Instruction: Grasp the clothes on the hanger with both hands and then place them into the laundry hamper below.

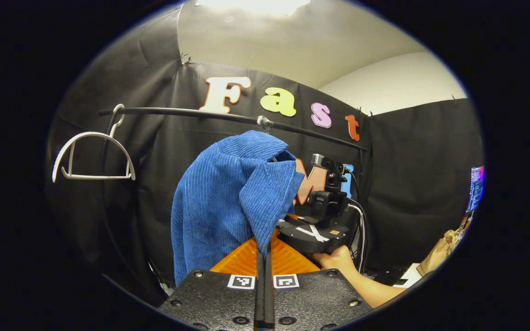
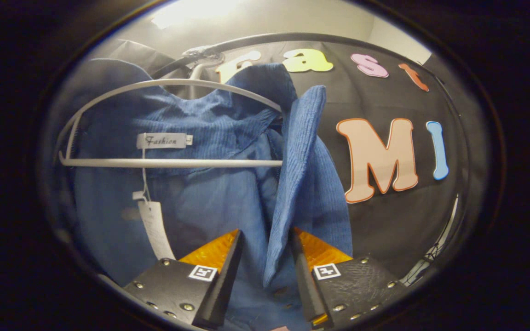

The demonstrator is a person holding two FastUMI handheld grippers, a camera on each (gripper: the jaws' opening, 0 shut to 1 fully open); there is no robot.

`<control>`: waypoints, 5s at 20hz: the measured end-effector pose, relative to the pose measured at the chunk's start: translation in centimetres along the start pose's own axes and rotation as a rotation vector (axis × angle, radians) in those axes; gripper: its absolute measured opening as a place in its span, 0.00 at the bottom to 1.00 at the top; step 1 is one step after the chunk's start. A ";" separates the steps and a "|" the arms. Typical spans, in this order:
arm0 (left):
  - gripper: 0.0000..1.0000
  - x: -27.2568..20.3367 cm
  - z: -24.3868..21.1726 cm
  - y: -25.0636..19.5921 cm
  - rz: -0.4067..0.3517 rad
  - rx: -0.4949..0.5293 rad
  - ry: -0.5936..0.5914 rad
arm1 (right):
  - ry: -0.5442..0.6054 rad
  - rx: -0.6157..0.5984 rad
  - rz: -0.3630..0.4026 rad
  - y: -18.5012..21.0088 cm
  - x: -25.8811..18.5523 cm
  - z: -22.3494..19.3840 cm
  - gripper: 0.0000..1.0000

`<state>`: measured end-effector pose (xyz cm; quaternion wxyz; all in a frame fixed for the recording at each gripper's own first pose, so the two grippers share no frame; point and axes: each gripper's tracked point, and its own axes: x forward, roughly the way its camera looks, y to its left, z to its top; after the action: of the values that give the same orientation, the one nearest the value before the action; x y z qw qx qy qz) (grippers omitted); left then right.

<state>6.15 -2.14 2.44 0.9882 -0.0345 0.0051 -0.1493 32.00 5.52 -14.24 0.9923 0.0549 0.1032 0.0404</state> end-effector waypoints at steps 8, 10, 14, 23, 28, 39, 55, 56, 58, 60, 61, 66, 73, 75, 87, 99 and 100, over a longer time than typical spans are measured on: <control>0.00 0.3 0.5 3.1 0.049 0.022 0.012 | -0.060 -0.143 -0.099 -2.7 -3.5 3.0 0.04; 0.00 -0.3 1.8 3.8 0.052 0.048 -0.014 | -0.101 -0.236 -0.182 -4.0 -4.4 4.6 0.05; 0.00 -2.0 3.9 5.6 0.056 0.042 -0.036 | -0.140 -0.316 -0.258 -5.2 -5.3 6.4 0.04; 0.00 -2.9 6.7 14.7 0.180 0.038 -0.049 | -0.162 -0.244 -0.232 -6.2 -5.9 6.8 0.00; 0.00 -2.0 10.1 17.9 0.316 0.115 -0.140 | -0.170 -0.214 -0.254 -6.9 -5.1 8.2 0.00; 0.00 2.9 14.0 21.0 0.381 0.141 -0.183 | -0.181 -0.207 -0.305 -11.6 -2.9 10.9 0.00; 0.00 8.2 9.9 23.6 0.394 0.095 -0.113 | -0.057 -0.267 -0.344 -16.1 3.7 5.7 0.00; 0.00 8.2 9.2 24.2 0.402 0.089 -0.103 | -0.038 -0.290 -0.347 -16.3 3.9 5.1 0.00; 0.00 8.4 7.8 25.4 0.422 0.079 -0.082 | -0.006 -0.307 -0.337 -16.6 4.3 3.5 0.00; 0.00 8.8 5.6 25.4 0.414 0.068 -0.041 | 0.025 -0.289 -0.312 -16.7 4.8 1.4 0.00; 0.00 9.1 4.6 25.3 0.414 0.070 -0.020 | 0.018 -0.302 -0.311 -16.4 4.7 0.7 0.00; 0.00 9.2 1.8 25.4 0.421 0.089 0.029 | -0.003 -0.345 -0.292 -14.1 2.5 -1.0 0.00; 0.00 7.2 -0.2 24.2 0.423 0.115 0.047 | -0.023 -0.291 -0.269 -11.6 -1.6 -0.2 0.00; 0.00 6.5 0.0 22.7 0.399 0.118 0.047 | -0.032 -0.291 -0.264 -11.1 -2.8 0.5 0.00; 0.00 3.2 -0.4 15.3 0.319 0.054 0.007 | -0.089 -0.261 -0.139 -5.4 -11.2 2.2 0.00; 0.00 5.5 -1.7 9.5 0.283 0.011 -0.010 | -0.121 -0.064 0.035 2.1 -14.7 1.0 0.00; 0.00 5.8 -1.4 9.3 0.278 0.016 -0.022 | -0.119 -0.066 0.030 2.0 -14.7 0.9 0.00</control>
<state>14.39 4.90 0.35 0.9996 -0.0270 -0.0024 -0.0104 17.74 6.05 -10.20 0.9973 0.0260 0.0417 0.0553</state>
